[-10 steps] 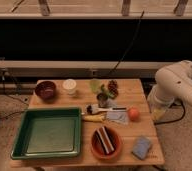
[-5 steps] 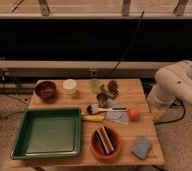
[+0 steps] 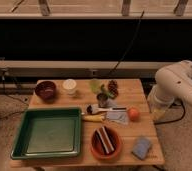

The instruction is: Wipe table surface with eraser

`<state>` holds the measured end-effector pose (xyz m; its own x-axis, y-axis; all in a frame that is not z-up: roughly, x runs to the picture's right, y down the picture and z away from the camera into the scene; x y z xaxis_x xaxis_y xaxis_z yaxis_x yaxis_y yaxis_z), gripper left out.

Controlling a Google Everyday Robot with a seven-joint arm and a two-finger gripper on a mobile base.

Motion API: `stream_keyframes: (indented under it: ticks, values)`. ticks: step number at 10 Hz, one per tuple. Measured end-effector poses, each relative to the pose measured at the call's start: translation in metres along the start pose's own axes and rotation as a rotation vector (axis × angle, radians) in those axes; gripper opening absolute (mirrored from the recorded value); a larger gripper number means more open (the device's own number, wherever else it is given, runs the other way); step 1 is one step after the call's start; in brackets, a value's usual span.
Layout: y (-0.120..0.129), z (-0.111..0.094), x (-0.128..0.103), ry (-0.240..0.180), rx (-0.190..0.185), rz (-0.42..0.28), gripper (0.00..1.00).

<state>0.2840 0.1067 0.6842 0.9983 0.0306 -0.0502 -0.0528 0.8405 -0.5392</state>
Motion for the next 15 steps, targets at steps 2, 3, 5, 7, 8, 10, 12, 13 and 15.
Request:
stream_keyframes:
  ticks: [2, 3, 5, 7, 8, 10, 12, 13, 15]
  values:
    - [0.0, 0.0, 0.0, 0.0, 0.0, 0.0, 0.65]
    - [0.0, 0.0, 0.0, 0.0, 0.0, 0.0, 0.65]
    - [0.0, 0.0, 0.0, 0.0, 0.0, 0.0, 0.65]
    - [0.0, 0.0, 0.0, 0.0, 0.0, 0.0, 0.65]
    - [0.0, 0.0, 0.0, 0.0, 0.0, 0.0, 0.65]
    - [0.0, 0.0, 0.0, 0.001, 0.0, 0.0, 0.65]
    - [-0.003, 0.005, -0.002, 0.026, -0.023, 0.021, 0.65]
    - [-0.002, 0.012, -0.015, 0.029, -0.038, 0.04, 0.65]
    - [0.013, 0.023, -0.036, 0.034, -0.068, 0.082, 0.65]
